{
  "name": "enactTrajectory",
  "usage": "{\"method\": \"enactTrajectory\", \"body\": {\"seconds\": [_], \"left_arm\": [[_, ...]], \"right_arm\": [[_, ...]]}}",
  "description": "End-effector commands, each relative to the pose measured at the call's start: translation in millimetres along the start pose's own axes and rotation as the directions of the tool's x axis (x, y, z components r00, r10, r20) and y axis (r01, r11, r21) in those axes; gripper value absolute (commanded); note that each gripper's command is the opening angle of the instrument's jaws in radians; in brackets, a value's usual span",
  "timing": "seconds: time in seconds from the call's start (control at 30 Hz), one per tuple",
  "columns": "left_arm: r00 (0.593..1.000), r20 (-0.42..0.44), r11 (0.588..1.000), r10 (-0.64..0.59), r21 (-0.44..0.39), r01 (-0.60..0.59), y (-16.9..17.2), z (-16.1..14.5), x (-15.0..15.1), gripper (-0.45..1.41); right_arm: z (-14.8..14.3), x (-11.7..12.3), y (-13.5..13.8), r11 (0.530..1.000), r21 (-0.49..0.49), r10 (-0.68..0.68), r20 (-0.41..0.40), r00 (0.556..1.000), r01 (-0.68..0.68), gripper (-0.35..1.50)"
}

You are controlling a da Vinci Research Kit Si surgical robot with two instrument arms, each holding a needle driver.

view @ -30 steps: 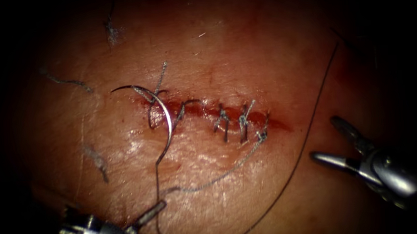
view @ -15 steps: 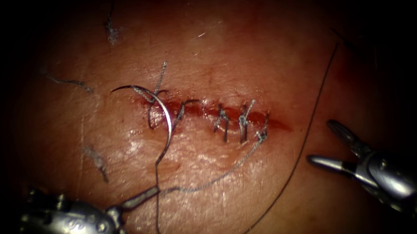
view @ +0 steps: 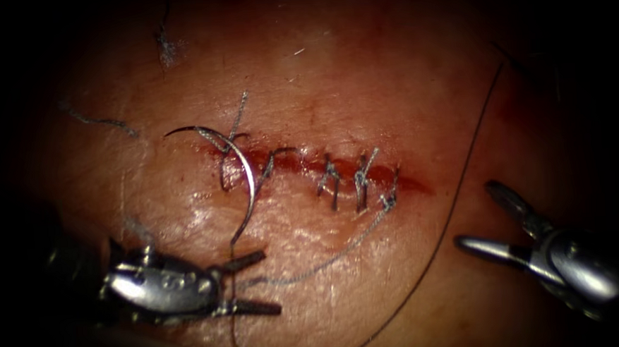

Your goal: Wound Closure

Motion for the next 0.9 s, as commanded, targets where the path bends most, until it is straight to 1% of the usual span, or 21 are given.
{"method": "enactTrajectory", "body": {"seconds": [0.03,0.07,0.13,0.2,0.3,0.37,0.47,0.6,0.67,0.7,0.77,0.8,0.9], "left_arm": [[1.0,0.013,1.0,0.002,-0.005,-0.002,0.6,0.8,-0.9,0.62],[0.999,0.041,1.0,0.008,-0.008,-0.007,0.8,1.5,-1.3,0.64],[0.996,0.084,1.0,0.015,-0.015,-0.014,0.6,1.8,-1.7,0.61],[0.991,0.131,1.0,0.021,-0.008,-0.02,0.2,1.7,-1.9,0.49],[0.987,0.159,1.0,0.024,-0.002,-0.024,-0.1,1.7,-2.0,0.42],[0.978,0.207,0.999,0.03,0.005,-0.032,-0.1,2.0,-2.2,0.42],[0.967,0.25,0.999,0.036,0.019,-0.042,-0.2,2.7,-2.6,0.42],[0.949,0.313,0.997,0.044,0.046,-0.062,-0.5,3.6,-3.4,0.52],[0.94,0.338,0.996,0.051,0.049,-0.071,-0.8,4.2,-4.2,0.66],[0.936,0.347,0.996,0.053,0.048,-0.075,-1.1,4.4,-4.5,0.64],[0.932,0.359,0.996,0.056,0.04,-0.075,-1.2,4.5,-4.6,0.04],[0.931,0.361,0.997,0.055,0.035,-0.073,-1.2,4.4,-4.4,-0.45],[0.931,0.358,0.996,0.071,0.016,-0.082,-0.7,3.3,-3.2,-0.45]], "right_arm": [[0.8,-0.4,-0.7,1.0,0.005,0.003,-0.002,1.0,-0.003,1.47],[0.8,-0.4,-0.7,1.0,0.005,0.003,-0.002,1.0,-0.003,1.47],[0.8,-0.4,-0.7,1.0,0.005,0.003,-0.002,1.0,-0.003,1.47],[0.8,-0.3,-0.8,1.0,0.005,0.003,-0.002,1.0,-0.003,1.47],[0.9,-0.3,-1.0,1.0,0.006,0.003,-0.002,1.0,-0.003,1.47],[1.0,-0.2,-1.1,1.0,0.006,0.004,-0.002,1.0,-0.004,1.47],[1.0,-0.1,-1.1,1.0,0.006,0.004,-0.003,1.0,-0.004,1.47],[1.1,0.0,-1.3,1.0,0.009,0.004,-0.001,1.0,-0.004,1.47],[1.2,0.0,-1.4,1.0,0.011,0.004,-0.001,1.0,-0.004,1.47],[1.2,0.0,-1.5,1.0,0.012,0.004,-0.002,1.0,-0.004,1.47],[1.4,0.1,-1.8,1.0,0.014,0.004,-0.002,1.0,-0.004,1.47],[1.4,0.2,-1.9,1.0,0.016,0.004,-0.003,1.0,-0.004,1.47],[1.6,0.2,-2.0,1.0,0.017,0.004,-0.004,1.0,-0.004,1.45]]}}
